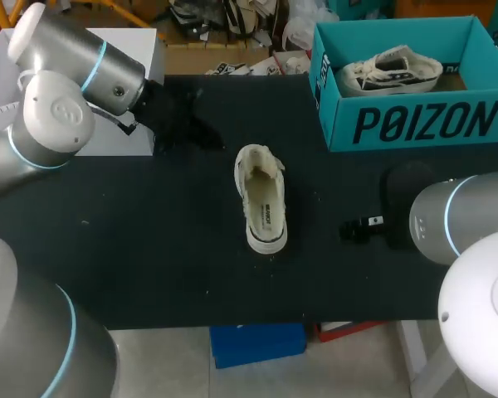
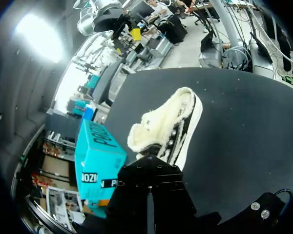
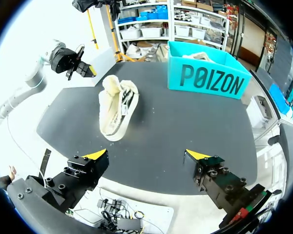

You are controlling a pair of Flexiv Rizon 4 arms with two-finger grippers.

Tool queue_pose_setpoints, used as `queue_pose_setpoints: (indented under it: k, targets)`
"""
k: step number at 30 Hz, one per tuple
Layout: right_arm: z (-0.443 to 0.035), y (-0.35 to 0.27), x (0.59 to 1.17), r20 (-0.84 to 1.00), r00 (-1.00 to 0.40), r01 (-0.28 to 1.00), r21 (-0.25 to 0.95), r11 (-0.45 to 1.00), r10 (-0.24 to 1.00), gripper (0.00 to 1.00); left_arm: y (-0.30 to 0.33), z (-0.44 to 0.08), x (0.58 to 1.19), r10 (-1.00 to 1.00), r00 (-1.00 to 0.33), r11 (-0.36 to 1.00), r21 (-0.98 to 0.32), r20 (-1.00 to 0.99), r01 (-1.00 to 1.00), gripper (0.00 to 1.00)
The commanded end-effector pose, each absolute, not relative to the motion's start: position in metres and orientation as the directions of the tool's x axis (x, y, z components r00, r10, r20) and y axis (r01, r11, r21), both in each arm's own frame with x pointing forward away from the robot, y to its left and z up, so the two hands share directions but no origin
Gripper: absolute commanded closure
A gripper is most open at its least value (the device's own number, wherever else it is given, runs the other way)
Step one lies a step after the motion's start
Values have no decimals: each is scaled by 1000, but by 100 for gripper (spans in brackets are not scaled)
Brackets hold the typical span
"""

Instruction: Take the shoe out of the shoebox, open the shoe tongue, remove and reinsert the insole, then place the shoe into the shoebox

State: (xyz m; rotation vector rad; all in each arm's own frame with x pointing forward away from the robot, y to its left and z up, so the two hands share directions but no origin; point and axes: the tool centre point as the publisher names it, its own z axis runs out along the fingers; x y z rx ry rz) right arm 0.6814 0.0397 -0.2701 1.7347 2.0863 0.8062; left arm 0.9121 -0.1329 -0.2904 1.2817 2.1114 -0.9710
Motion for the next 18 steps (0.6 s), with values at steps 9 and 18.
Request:
queue_pose_setpoints:
  k: [9,18]
  targets:
    - [-272,41,681,115,-217,792,601,106,969,0,-166,-311,941,572,-457,406,-248,-681,879,100]
    - [-272,41,681,115,-217,792,601,106,969,0,-190,-324,944,603,-452,383,-258,-657,887,100]
